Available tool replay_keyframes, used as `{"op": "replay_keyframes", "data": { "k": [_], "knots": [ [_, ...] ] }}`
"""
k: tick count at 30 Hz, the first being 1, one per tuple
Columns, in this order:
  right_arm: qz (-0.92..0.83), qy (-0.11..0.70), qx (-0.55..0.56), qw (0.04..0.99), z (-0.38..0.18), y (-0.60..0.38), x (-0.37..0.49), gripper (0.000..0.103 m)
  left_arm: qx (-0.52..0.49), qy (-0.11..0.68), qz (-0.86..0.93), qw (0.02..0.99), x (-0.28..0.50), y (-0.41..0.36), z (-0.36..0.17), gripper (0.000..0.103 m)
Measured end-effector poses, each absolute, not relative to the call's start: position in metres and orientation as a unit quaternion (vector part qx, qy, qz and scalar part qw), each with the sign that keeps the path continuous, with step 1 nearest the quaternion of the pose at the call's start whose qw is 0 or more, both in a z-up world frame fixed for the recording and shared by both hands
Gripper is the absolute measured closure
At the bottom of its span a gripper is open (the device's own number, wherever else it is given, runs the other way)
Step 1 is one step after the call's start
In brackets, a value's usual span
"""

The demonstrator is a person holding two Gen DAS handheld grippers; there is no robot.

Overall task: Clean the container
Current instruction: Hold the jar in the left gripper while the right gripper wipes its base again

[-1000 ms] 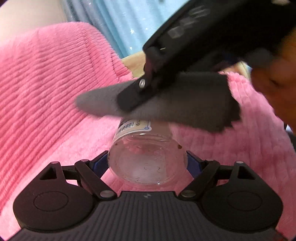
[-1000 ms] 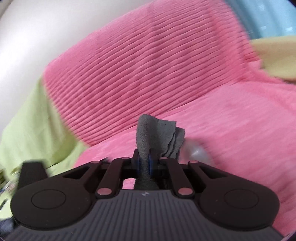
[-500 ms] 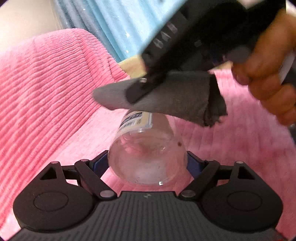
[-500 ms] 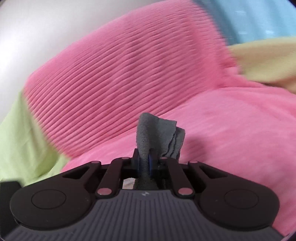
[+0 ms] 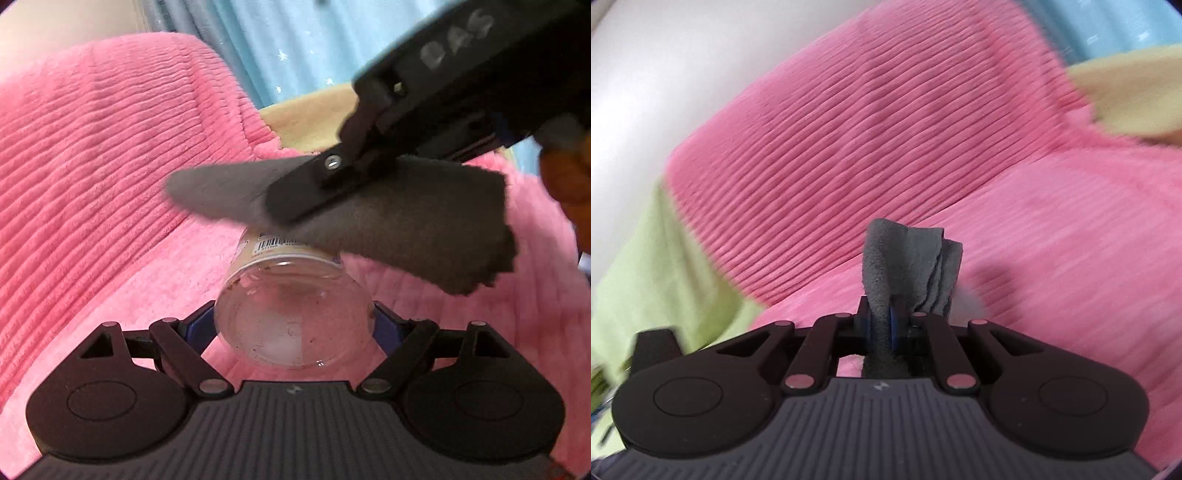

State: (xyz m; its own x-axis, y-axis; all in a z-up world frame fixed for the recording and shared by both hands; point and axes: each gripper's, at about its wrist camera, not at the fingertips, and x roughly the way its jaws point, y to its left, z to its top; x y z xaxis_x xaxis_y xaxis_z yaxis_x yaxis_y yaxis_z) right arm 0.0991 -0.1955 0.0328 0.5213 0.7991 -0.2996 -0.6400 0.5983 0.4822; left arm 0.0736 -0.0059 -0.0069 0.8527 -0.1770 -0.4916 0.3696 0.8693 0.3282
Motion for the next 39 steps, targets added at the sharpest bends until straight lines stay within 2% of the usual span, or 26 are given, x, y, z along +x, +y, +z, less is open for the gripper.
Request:
{"op": "replay_keyframes", "data": {
  "k": [3, 7, 15, 19, 21, 25, 28, 33, 39],
  "knots": [
    [0.417, 0.242, 0.128, 0.867, 0.036, -0.192, 0.097, 0.097, 0.216, 0.226, -0.146, 0.939, 0.075, -0.01, -0.007, 0.018],
    [0.348, 0.24, 0.162, 0.892, 0.032, -0.207, 0.11, 0.096, 0.248, 0.212, -0.144, 0.934, 0.066, -0.022, -0.009, 0.018],
    [0.434, 0.236, 0.112, 0.862, 0.035, -0.18, 0.092, 0.097, 0.249, 0.217, -0.145, 0.933, 0.07, -0.023, -0.012, 0.018],
    [0.354, 0.23, 0.158, 0.893, 0.029, -0.201, 0.111, 0.097, 0.267, 0.204, -0.145, 0.93, 0.065, -0.032, -0.014, 0.018],
    [0.339, 0.232, 0.173, 0.895, 0.025, -0.21, 0.115, 0.097, 0.229, 0.211, -0.155, 0.938, 0.067, -0.028, -0.01, 0.017],
    [0.346, 0.232, 0.172, 0.893, 0.022, -0.21, 0.112, 0.097, 0.065, 0.258, -0.185, 0.946, 0.084, 0.003, -0.002, 0.017],
    [0.349, 0.234, 0.174, 0.891, 0.023, -0.207, 0.119, 0.097, 0.046, 0.264, -0.189, 0.945, 0.085, 0.005, -0.004, 0.017],
    [0.395, 0.247, 0.158, 0.871, 0.025, -0.198, 0.1, 0.095, 0.182, 0.236, -0.153, 0.942, 0.074, -0.021, -0.008, 0.017],
    [0.416, 0.245, 0.141, 0.864, 0.026, -0.192, 0.1, 0.097, 0.214, 0.228, -0.149, 0.938, 0.075, -0.03, -0.011, 0.017]
  ]
}}
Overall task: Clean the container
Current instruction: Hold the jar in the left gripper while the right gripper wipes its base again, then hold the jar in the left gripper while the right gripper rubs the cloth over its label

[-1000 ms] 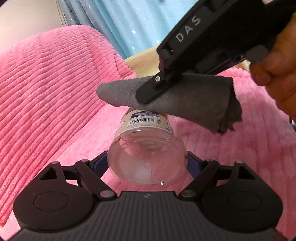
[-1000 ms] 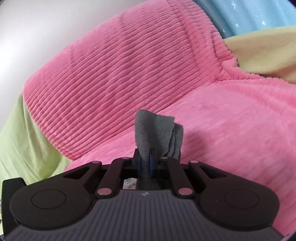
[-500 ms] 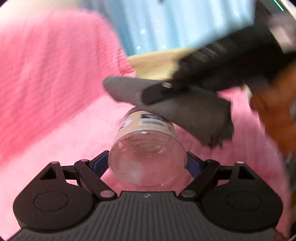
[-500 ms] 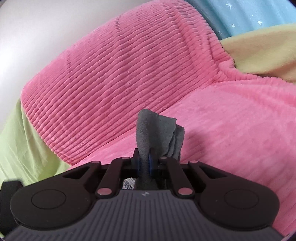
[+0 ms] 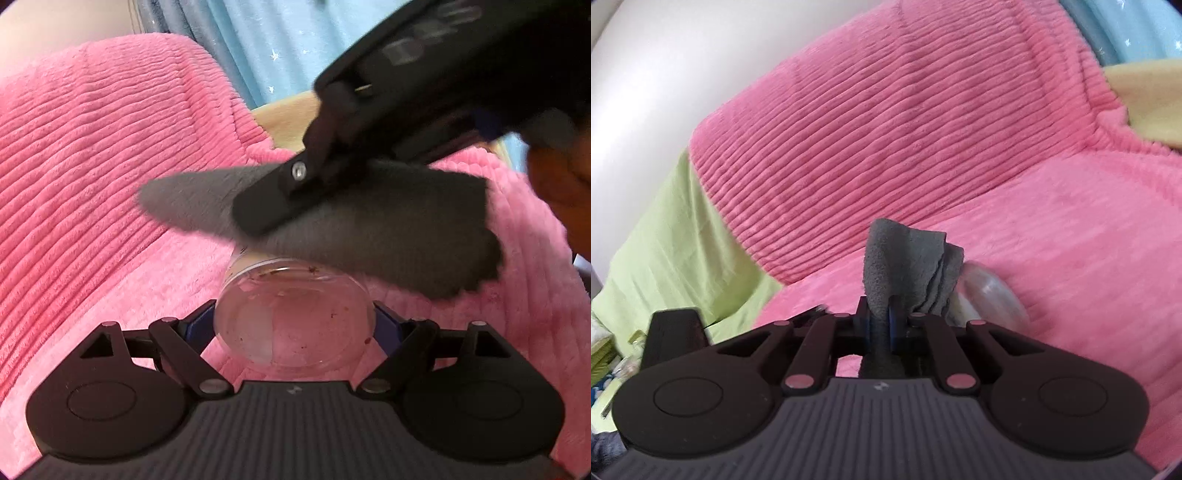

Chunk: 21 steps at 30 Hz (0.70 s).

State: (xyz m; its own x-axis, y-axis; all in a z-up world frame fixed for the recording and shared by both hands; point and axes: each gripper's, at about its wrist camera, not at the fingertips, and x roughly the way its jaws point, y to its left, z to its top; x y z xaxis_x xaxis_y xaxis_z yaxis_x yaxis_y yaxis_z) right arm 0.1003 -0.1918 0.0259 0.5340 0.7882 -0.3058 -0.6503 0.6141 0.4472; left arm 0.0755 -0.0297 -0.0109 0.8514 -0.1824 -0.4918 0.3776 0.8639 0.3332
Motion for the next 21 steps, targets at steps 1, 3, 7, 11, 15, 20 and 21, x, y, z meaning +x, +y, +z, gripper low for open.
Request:
{"op": "replay_keyframes", "data": {
  "k": [1, 3, 7, 11, 15, 20, 21],
  "knots": [
    [0.392, 0.241, 0.152, 0.875, 0.025, -0.196, 0.104, 0.097, 0.221, 0.226, -0.148, 0.937, 0.074, -0.032, -0.012, 0.017],
    [0.356, 0.236, 0.167, 0.889, 0.023, -0.204, 0.109, 0.097, 0.232, 0.221, -0.147, 0.936, 0.073, -0.035, -0.013, 0.018],
    [0.374, 0.244, 0.157, 0.881, 0.025, -0.199, 0.101, 0.095, 0.228, 0.226, -0.146, 0.936, 0.074, -0.033, -0.013, 0.017],
    [0.429, 0.25, 0.136, 0.858, 0.025, -0.185, 0.097, 0.097, 0.223, 0.229, -0.145, 0.936, 0.076, -0.03, -0.013, 0.017],
    [0.382, 0.238, 0.158, 0.879, 0.023, -0.194, 0.109, 0.097, 0.237, 0.225, -0.145, 0.934, 0.073, -0.034, -0.014, 0.018],
    [0.365, 0.234, 0.168, 0.885, 0.019, -0.202, 0.112, 0.097, 0.242, 0.226, -0.145, 0.932, 0.071, -0.036, -0.015, 0.017],
    [0.365, 0.233, 0.163, 0.887, 0.019, -0.202, 0.11, 0.097, 0.242, 0.226, -0.145, 0.932, 0.071, -0.036, -0.015, 0.017]
  ]
}}
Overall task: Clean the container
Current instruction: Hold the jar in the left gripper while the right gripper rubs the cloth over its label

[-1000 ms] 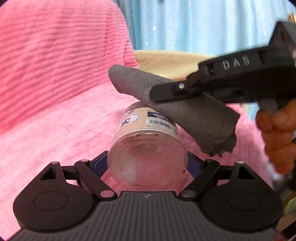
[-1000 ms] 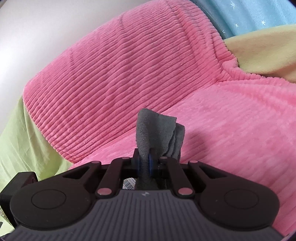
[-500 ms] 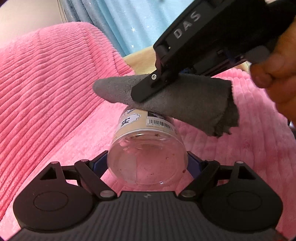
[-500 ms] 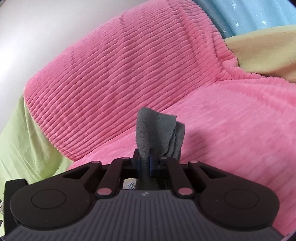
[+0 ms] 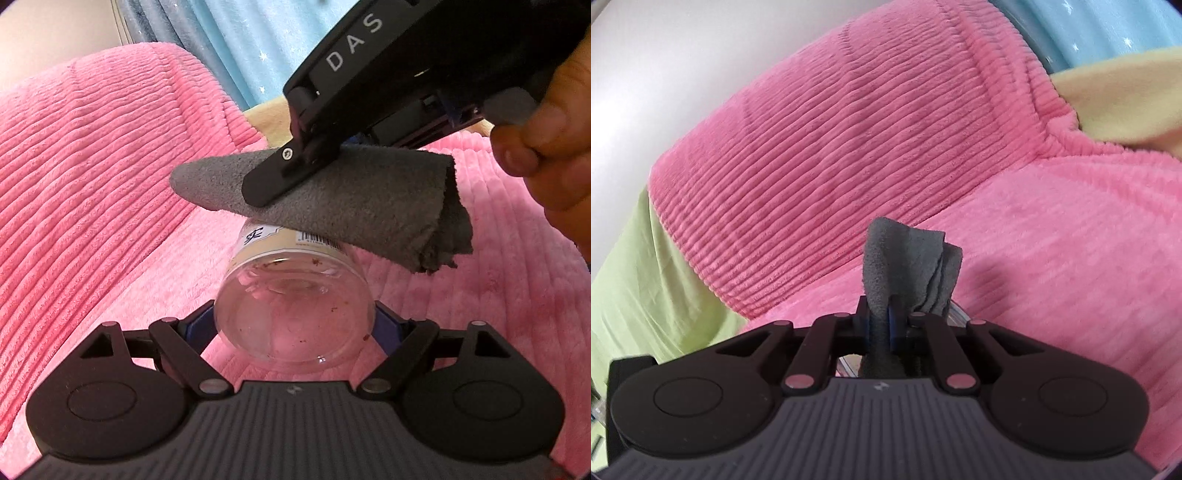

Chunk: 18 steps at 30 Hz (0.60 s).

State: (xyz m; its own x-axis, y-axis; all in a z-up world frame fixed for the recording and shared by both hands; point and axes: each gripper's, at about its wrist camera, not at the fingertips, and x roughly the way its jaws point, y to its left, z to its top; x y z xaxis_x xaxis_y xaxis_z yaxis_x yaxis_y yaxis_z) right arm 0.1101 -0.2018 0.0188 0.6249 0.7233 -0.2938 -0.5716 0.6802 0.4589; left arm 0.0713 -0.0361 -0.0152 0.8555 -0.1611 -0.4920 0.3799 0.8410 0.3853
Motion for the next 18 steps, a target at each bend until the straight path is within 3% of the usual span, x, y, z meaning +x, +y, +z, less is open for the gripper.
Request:
{"op": "replay_keyframes", "data": {
  "k": [7, 13, 18],
  "knots": [
    [0.367, 0.234, 0.161, 0.886, 0.022, -0.196, 0.109, 0.097, 0.239, 0.23, -0.145, 0.932, 0.074, -0.033, -0.015, 0.017],
    [0.369, 0.234, 0.163, 0.885, 0.023, -0.195, 0.108, 0.097, 0.072, 0.274, -0.181, 0.942, 0.091, 0.001, -0.005, 0.018],
    [0.384, 0.243, 0.157, 0.877, 0.025, -0.193, 0.104, 0.096, 0.092, 0.269, -0.175, 0.943, 0.089, -0.003, -0.005, 0.018]
  ]
}}
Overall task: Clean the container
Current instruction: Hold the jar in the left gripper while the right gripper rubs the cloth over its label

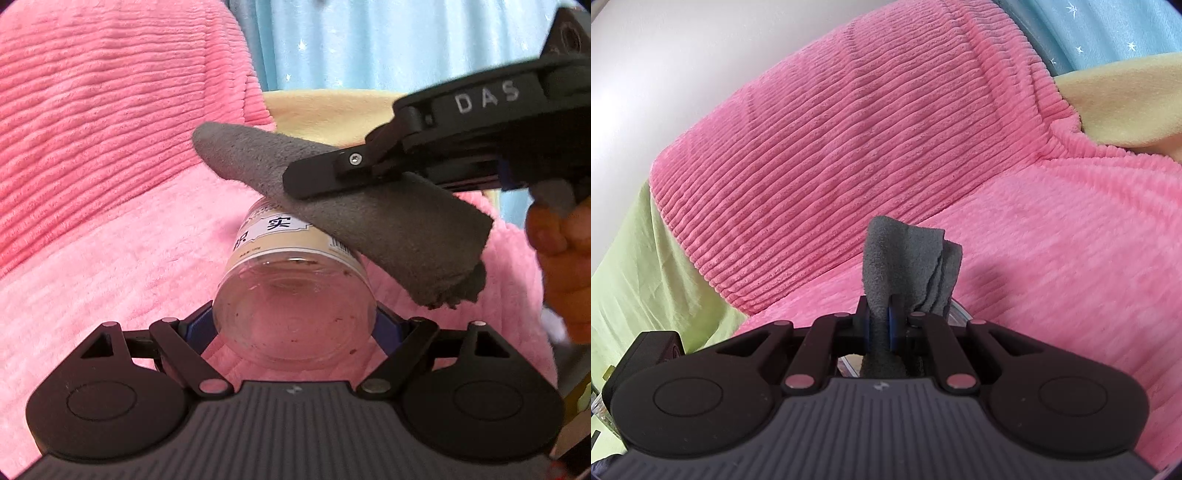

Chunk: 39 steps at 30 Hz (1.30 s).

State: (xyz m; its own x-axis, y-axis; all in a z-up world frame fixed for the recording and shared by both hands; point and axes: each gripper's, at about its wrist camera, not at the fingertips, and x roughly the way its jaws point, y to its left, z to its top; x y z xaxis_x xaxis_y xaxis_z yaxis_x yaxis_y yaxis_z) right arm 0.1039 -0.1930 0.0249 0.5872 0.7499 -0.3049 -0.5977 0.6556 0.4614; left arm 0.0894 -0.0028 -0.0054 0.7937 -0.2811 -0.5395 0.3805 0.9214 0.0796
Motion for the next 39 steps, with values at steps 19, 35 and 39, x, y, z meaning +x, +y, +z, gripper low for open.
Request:
{"op": "replay_keyframes", "data": {
  "k": [19, 35, 39],
  "knots": [
    [0.427, 0.256, 0.144, 0.855, 0.025, -0.181, 0.094, 0.096, 0.228, 0.237, -0.145, 0.933, 0.08, -0.026, -0.014, 0.018],
    [0.344, 0.221, 0.141, 0.902, 0.023, -0.2, 0.107, 0.097, 0.243, 0.23, -0.147, 0.931, 0.075, -0.034, -0.013, 0.018],
    [0.344, 0.222, 0.143, 0.901, 0.024, -0.202, 0.104, 0.097, 0.248, 0.228, -0.146, 0.93, 0.07, -0.039, -0.015, 0.018]
  ]
}}
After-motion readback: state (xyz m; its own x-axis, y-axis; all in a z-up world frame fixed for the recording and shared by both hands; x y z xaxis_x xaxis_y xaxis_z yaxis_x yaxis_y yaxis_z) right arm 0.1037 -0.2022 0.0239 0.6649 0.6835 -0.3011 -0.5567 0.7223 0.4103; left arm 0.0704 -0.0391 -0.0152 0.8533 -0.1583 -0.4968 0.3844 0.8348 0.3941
